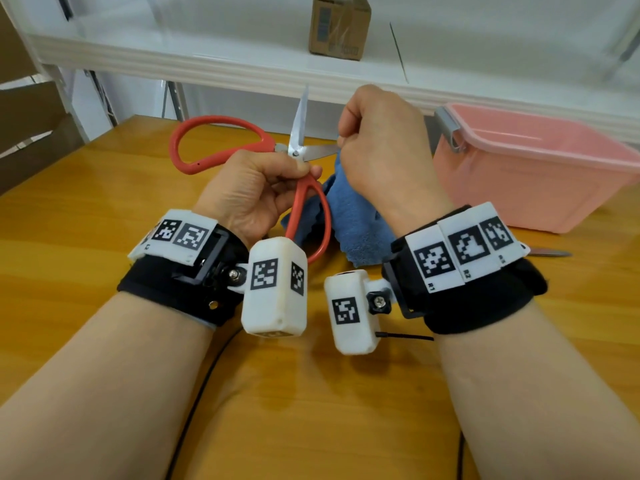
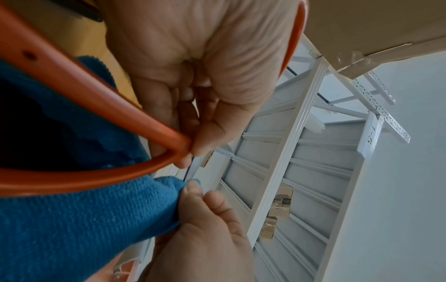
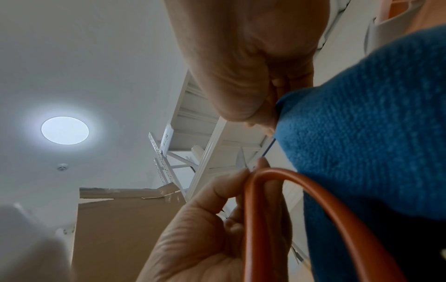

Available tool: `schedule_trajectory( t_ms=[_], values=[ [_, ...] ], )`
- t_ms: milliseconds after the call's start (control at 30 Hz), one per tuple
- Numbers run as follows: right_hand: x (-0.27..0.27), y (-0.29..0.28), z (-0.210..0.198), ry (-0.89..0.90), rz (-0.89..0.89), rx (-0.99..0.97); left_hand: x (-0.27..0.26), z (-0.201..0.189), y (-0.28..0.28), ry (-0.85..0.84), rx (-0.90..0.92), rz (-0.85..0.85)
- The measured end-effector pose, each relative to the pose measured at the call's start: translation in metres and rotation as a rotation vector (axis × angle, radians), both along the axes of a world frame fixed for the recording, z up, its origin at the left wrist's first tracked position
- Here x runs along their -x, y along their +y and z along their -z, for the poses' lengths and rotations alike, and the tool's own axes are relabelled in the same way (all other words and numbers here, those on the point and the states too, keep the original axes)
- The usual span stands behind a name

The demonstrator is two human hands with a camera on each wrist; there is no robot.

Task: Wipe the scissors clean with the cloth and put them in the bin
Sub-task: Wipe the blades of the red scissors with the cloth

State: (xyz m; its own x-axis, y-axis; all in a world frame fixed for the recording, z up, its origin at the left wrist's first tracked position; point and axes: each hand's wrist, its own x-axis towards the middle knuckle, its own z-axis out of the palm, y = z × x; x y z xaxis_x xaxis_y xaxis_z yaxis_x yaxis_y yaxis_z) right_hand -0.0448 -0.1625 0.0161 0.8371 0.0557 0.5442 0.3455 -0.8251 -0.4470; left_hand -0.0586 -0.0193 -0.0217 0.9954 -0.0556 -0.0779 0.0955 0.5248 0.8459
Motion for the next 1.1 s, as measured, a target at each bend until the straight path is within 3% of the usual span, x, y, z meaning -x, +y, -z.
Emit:
schedule_trajectory(
  t_ms=[133,333,533,767,1100],
  values=[
    [0.000,0.001,0.000,0.003,-0.010,0.001,-0.001,-0.001,0.001,0.009,0.024,-0.011],
    [-0.012,-0.005,-0.001,0.010,-0.066,-0.171,-0.001,-0.004,0.003,0.016,0.091,-0.013],
    [-0.015,-0.004,0.002,-0.062,-0.051,-0.165,0.000,-0.005,0.005,0.040,0.167,-0.002],
    [-0.011,-0.009,-0.007,-0.157,-0.029,-0.335,-0.002,-0.004,0.008,0.088,0.246,-0.004],
    [-0.004,-0.012,-0.010,-0.103,0.027,-0.286,-0.001,-0.003,0.007,0.119,0.310,-0.031]
  ],
)
